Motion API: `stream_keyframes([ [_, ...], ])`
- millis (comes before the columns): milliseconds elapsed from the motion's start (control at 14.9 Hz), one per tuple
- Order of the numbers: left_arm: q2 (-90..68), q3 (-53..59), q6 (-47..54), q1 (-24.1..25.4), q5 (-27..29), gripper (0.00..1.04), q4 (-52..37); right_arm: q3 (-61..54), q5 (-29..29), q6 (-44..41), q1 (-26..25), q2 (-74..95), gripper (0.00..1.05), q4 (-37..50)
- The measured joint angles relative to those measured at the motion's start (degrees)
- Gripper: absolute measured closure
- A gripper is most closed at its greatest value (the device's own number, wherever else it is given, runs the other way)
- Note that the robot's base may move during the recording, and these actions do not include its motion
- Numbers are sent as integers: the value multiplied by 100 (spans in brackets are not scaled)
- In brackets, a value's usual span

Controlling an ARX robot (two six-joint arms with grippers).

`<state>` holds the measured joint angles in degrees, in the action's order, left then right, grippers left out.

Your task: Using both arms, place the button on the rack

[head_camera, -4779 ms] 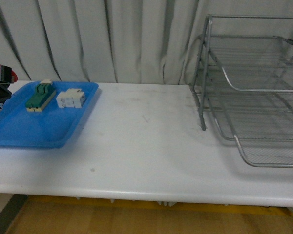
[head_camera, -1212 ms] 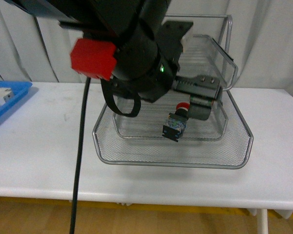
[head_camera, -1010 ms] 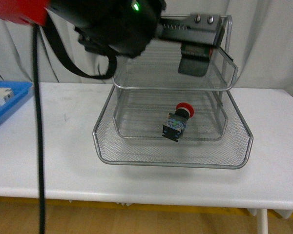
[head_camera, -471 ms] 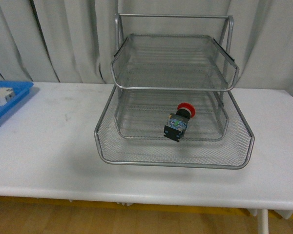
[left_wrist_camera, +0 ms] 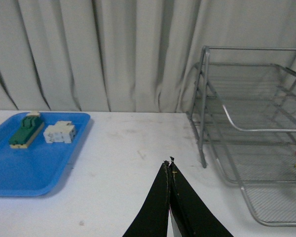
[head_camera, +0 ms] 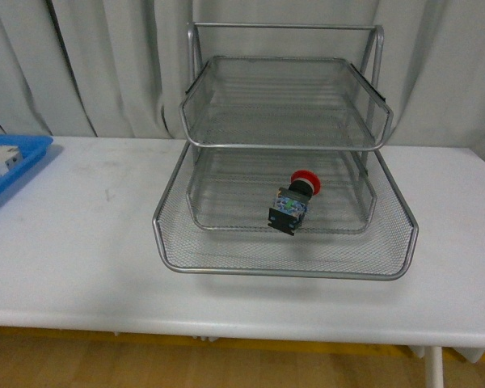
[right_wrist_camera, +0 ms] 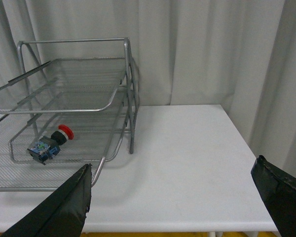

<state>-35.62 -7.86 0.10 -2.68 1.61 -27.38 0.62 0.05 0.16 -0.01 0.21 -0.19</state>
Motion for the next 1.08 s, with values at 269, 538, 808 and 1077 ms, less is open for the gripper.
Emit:
stream_keyframes([
  [269,745,376,-7,256,-160,103,378,0,-2,-2,0,0,6,0],
  [538,1464,564,-7,256,-160,103,881,0,-2,-2,0,0,6,0],
  [808,2061,737,-7,256,-160,103,1207,0,-2,0,0,0,6,0],
  [1077,2529,737,-7,256,-160,103,1705,0,-2,-2,0,0,6,0],
])
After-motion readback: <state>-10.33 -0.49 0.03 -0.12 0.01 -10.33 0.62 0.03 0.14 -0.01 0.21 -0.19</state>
